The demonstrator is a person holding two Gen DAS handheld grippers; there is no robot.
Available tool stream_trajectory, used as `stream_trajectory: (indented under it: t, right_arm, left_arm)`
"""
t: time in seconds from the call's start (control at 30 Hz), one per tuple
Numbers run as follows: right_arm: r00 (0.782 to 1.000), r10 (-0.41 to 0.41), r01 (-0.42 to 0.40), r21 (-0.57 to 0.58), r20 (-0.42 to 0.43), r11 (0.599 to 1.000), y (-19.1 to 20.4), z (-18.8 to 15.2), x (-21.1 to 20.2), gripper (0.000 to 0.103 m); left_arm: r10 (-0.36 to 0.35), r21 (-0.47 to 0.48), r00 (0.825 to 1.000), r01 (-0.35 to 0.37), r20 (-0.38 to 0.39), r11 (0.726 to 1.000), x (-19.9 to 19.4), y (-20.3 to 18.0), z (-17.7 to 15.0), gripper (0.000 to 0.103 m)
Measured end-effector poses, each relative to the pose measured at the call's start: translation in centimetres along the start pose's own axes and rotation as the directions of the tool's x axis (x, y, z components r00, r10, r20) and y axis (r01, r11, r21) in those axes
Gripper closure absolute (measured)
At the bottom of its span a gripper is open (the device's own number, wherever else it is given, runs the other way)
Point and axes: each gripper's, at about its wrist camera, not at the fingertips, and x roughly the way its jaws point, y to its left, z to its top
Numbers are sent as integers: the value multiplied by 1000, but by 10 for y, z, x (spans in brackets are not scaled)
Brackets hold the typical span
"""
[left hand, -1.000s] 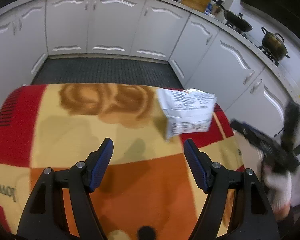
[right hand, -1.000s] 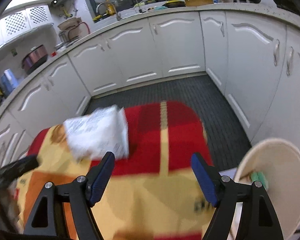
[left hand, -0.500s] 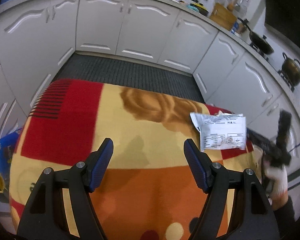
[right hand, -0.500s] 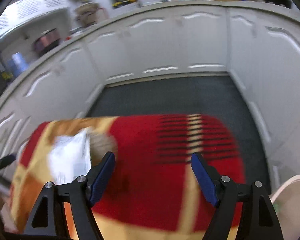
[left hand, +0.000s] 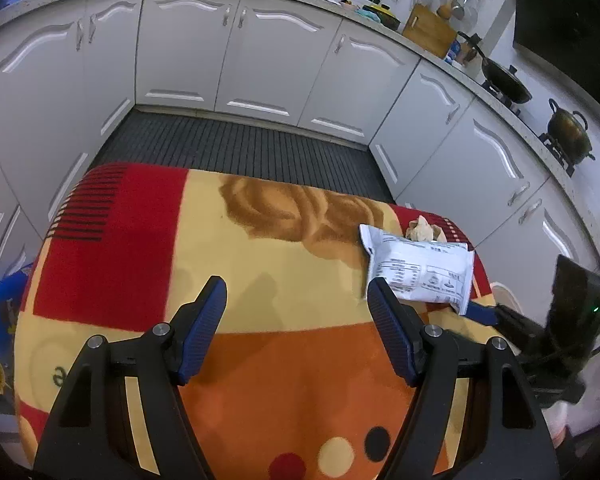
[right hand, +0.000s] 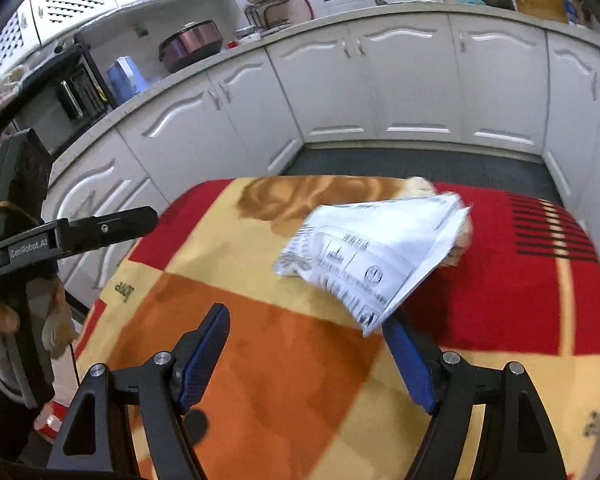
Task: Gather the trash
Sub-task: 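Move both tools back over the table toward the white snack bag and tissue, then grasp the white snack bag with the left tool while the right tool grasps crumpled tissue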
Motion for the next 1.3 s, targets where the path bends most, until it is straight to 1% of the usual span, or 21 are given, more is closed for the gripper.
stream_trajectory:
  t: [0.07, 0.17, 0.2, 0.37, 0.43, 0.5, 0.6, 0.67, 0.73, 0.77, 0.8, 0.87, 0.9, 0.93, 1.0, 1.03, 1.07, 1.1, 1.13, 1.17, 1.3]
  right_arm:
    - [1000, 19, -19, 27, -1, 999, -7, -4, -12, 27]
    - [999, -37, 36, 43, 19, 998, -22, 1, -23, 26]
    - [998, -56, 54, 66, 23, 996, -30, 5, -23, 26]
    - [999, -40, 34, 219, 23, 975, -62, 16, -2, 26]
    - [1000, 10, -14, 246, 19, 969, -62, 18, 7, 26]
    - [995, 99, -101, 257, 21, 961, -49, 20, 12, 26]
    - [976, 218, -216, 230, 20, 949, -14, 19, 14, 26]
    - [953, 302, -294, 204, -11, 934, 13, 14, 19, 26]
    - [936, 348, -335, 165, -53, 928, 35, 6, 20, 26]
    - [935, 348, -336, 147, -70, 930, 40, 2, 19, 26]
    - [939, 334, -323, 121, -84, 939, 44, -3, 14, 26]
    - [962, 257, -250, 87, -88, 964, 40, -7, 5, 26]
    - [980, 185, -180, 68, -74, 981, 32, -6, -3, 26]
    - [989, 136, -133, 57, -63, 990, 26, -4, -9, 26]
    - [999, -14, 15, 33, -33, 999, 10, 2, -18, 25]
    - [993, -115, 115, 12, -13, 993, 5, 7, -21, 22]
    - [977, -211, 211, -9, 13, 977, -1, 13, -22, 19]
    - [962, -270, 271, -20, 34, 962, -7, 18, -23, 19]
    - [952, -303, 304, -20, 47, 952, -12, 26, -21, 18]
    - [950, -311, 311, -8, 40, 950, -20, 33, -16, 17]
    - [946, -325, 325, 27, -14, 945, -45, 49, 11, 17]
  left_arm:
    - [5, 3, 1000, -5, -7, 1000, 3, 1, -1, 31]
    - [-10, -6, 1000, 10, -24, 1000, 8, 0, -2, 31]
    - [-12, -5, 1000, 11, -25, 1000, 9, -1, -2, 31]
    - [-17, 18, 1000, 18, -17, 1000, 2, -4, 1, 31]
    - [-7, 17, 1000, 8, -7, 1000, -4, 0, 4, 31]
    - [8, 15, 1000, -8, 5, 1000, -9, 6, 6, 31]
    - [42, 9, 999, -42, 12, 999, -15, 18, 11, 31]
    - [58, 1, 998, -58, 11, 998, -17, 26, 13, 31]
    - [60, -16, 998, -59, 12, 998, -18, 32, 12, 31]
    - [54, -24, 999, -53, 10, 998, -18, 34, 11, 31]
    - [40, -35, 999, -39, 7, 999, -18, 34, 10, 31]
    - [14, -43, 1000, -15, -6, 999, -15, 32, 5, 31]
    - [3, -45, 1000, -3, -15, 999, -13, 30, 3, 31]
    - [-18, -47, 999, 17, -29, 999, -9, 24, 1, 31]
    - [-49, -42, 998, 47, -46, 998, -1, 12, -2, 31]
    - [-57, -39, 997, 55, -51, 998, 2, 7, -2, 31]
    - [-74, -32, 995, 72, -60, 997, 7, -2, -3, 31]
    - [-91, -27, 993, 90, -69, 996, 12, -11, -4, 31]
    - [-102, -21, 992, 100, -73, 995, 16, -17, -4, 31]
    - [-104, -10, 992, 104, -77, 995, 21, -25, -5, 31]
    - [-18, 72, 997, 23, -70, 997, 43, -50, -8, 31]
